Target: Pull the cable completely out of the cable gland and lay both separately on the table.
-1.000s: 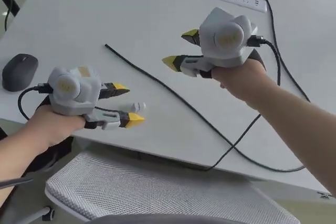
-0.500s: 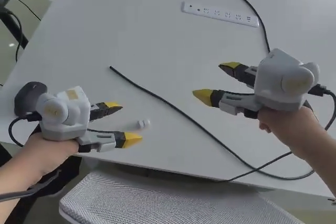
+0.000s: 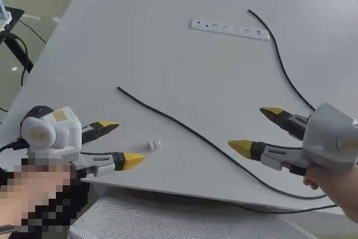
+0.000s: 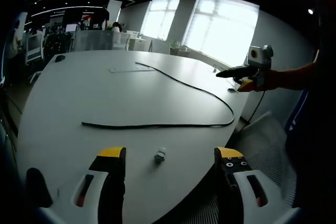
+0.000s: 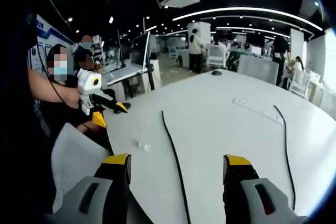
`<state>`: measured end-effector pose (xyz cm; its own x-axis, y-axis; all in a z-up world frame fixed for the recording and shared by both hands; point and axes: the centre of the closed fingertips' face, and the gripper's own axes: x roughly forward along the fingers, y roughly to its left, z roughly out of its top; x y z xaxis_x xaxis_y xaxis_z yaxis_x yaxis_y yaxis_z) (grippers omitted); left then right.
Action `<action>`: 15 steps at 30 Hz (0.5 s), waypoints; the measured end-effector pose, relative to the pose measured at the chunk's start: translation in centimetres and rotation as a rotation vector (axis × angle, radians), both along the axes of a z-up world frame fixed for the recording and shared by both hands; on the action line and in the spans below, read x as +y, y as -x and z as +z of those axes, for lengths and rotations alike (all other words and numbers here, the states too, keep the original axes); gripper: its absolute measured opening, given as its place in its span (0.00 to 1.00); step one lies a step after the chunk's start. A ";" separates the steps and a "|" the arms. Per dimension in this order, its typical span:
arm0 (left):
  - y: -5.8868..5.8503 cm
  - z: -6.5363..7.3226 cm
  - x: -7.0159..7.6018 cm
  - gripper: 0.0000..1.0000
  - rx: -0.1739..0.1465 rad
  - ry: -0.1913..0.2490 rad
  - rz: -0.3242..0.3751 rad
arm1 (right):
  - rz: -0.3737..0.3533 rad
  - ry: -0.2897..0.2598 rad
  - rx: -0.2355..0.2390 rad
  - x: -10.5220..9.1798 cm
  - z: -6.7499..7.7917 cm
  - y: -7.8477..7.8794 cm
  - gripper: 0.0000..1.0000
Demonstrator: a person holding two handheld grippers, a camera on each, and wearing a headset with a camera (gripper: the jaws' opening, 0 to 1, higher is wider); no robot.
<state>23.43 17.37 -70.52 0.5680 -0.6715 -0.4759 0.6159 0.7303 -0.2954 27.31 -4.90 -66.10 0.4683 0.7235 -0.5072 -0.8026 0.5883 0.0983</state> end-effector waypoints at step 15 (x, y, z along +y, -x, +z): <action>1.3 -0.6 1.0 0.80 0.023 -0.043 -0.007 | 0.034 0.041 0.118 -3.4 -4.1 4.3 0.84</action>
<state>22.09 18.37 -71.16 0.5520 -0.6542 -0.5171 0.6146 0.7383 -0.2780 22.98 -8.27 -70.20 0.3793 0.7153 -0.5870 -0.8065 0.5665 0.1692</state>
